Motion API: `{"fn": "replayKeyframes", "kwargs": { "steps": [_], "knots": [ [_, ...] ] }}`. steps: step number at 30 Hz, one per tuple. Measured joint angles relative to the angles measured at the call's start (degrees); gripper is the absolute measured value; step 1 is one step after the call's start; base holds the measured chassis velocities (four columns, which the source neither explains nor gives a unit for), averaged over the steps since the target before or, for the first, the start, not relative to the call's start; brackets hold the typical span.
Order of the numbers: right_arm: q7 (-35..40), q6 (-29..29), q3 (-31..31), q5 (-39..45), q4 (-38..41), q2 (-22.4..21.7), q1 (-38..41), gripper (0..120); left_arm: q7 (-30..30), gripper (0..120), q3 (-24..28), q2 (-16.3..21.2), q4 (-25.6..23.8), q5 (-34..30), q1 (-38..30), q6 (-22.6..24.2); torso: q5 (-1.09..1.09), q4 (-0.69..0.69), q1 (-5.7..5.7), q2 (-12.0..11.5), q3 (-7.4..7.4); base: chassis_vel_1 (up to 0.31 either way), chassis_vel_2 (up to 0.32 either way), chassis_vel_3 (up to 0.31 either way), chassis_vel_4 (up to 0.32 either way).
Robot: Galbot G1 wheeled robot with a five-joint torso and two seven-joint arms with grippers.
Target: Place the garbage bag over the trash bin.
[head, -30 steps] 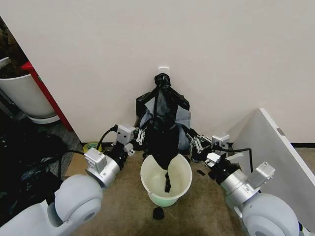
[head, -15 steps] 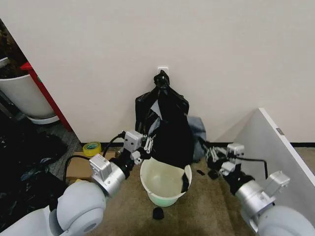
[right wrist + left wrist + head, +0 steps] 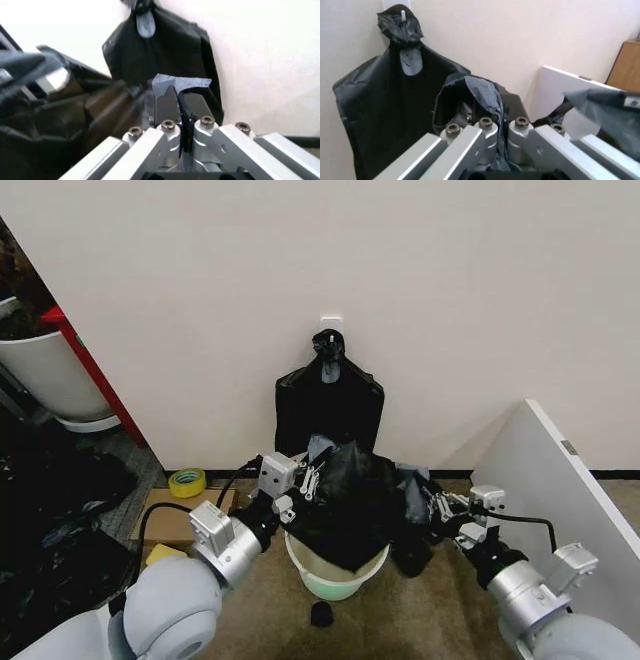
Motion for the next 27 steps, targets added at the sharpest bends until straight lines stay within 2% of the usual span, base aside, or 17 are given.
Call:
{"fn": "replayKeyframes", "kwargs": {
  "steps": [5,8,11,14,17,22,27],
  "knots": [
    [0.2,0.2,-0.3,0.8,0.0,1.7,4.1,0,-0.2,0,4.3,-3.5,6.3,0.2,-3.5,-0.9,-0.02,0.02,0.01,0.0,0.01,0.0,0.0,0.0,0.0],
    [-0.1,0.5,-1.2,0.2,0.0,2.6,4.4,0,-0.3,0,5.9,-4.5,8.7,0.2,-4.7,-1.4,0.01,0.0,0.01,0.0,0.01,0.0,0.0,0.0,0.0],
    [-0.6,1.0,-3.8,-1.1,-0.3,4.6,4.4,0,-0.5,0,7.9,-6.8,13.4,0.1,-5.9,-2.5,-0.01,0.0,0.01,0.0,0.01,0.0,0.0,0.0,0.0],
    [-0.9,1.3,-5.3,-2.3,-1.5,5.8,4.4,0,-0.7,0,8.3,-7.6,15.3,0.4,-5.8,-3.1,-0.01,0.01,0.01,0.0,0.01,0.0,0.0,0.0,0.0],
    [-1.8,2.3,-8.3,-6.0,-5.1,8.1,4.3,0,-0.9,0,8.2,-8.7,17.7,1.7,-4.2,-4.4,0.0,0.01,0.01,0.0,0.01,0.0,0.0,0.0,0.0],
    [-1.9,3.0,-10.0,-7.4,-8.4,10.0,4.0,0,-2.1,0,6.5,-9.8,19.7,1.9,-1.0,-5.9,0.0,0.01,0.01,0.0,0.01,0.0,0.0,0.0,0.0],
    [-2.5,5.1,-12.1,-10.3,-14.0,11.4,3.1,0,-3.0,0,5.5,-10.8,22.5,2.9,3.9,-11.0,0.0,0.02,0.01,0.0,0.0,0.0,0.0,0.0,0.0]
  ]
}}
